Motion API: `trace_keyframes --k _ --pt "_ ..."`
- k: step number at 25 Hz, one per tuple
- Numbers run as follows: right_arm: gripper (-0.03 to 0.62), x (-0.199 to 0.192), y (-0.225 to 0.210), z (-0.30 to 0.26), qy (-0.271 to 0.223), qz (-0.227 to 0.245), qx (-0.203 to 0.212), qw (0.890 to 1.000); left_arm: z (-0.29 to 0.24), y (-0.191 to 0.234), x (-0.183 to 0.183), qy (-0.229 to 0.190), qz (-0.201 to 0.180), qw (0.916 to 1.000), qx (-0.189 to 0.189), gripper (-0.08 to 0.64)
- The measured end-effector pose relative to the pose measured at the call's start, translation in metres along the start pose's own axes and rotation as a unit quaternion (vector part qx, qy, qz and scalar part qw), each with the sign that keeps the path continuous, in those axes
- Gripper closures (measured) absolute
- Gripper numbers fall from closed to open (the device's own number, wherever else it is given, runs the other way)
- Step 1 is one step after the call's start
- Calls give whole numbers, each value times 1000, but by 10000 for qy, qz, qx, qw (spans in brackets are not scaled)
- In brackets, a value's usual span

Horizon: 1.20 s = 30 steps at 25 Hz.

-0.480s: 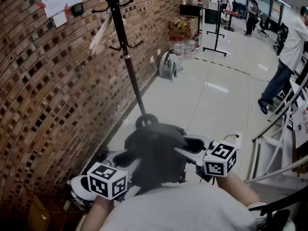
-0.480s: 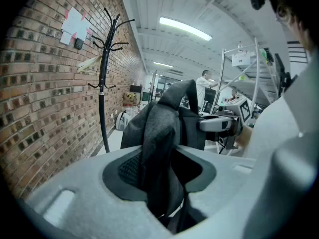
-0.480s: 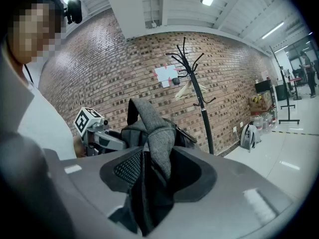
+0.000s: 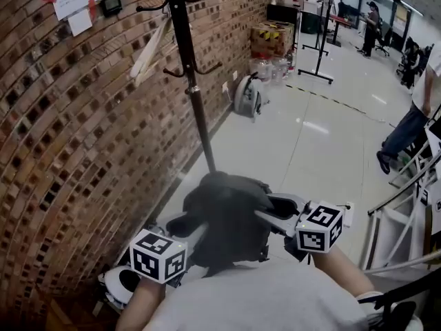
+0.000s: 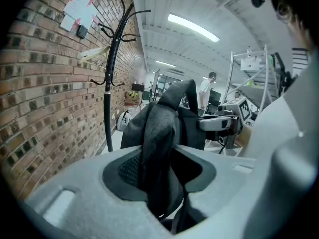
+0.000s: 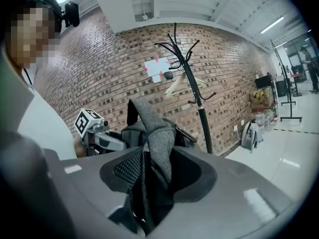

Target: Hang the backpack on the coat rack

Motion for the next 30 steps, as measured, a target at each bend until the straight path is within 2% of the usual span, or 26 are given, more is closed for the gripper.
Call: trace_keyframes --k 5,10,18,30 --pt "416 43 -41 -69 -91 -125 -171 9997 -29 85 47 82 -135 9997 -167 403" --pt "416 70 -73 -120 -247 -190 -153 9994 -50 145 78 124 -362 9991 -206 403" --pt "416 93 -111 -173 -269 -345 -177 9989 -76 204 104 186 -395 9988 -208 403" --pt "416 117 -175 -235 -74 -698 -154 9974 -128 276 129 402 -202 9984 -336 403"
Point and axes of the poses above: the fingertips, and each gripper's own axes: z backward along the fingers, y to its left, x out of its top, the point moved 7 cm from there along z, backward along the fingers, and after that the axes turned 2 degrees about -z, right-handed, at the moved point
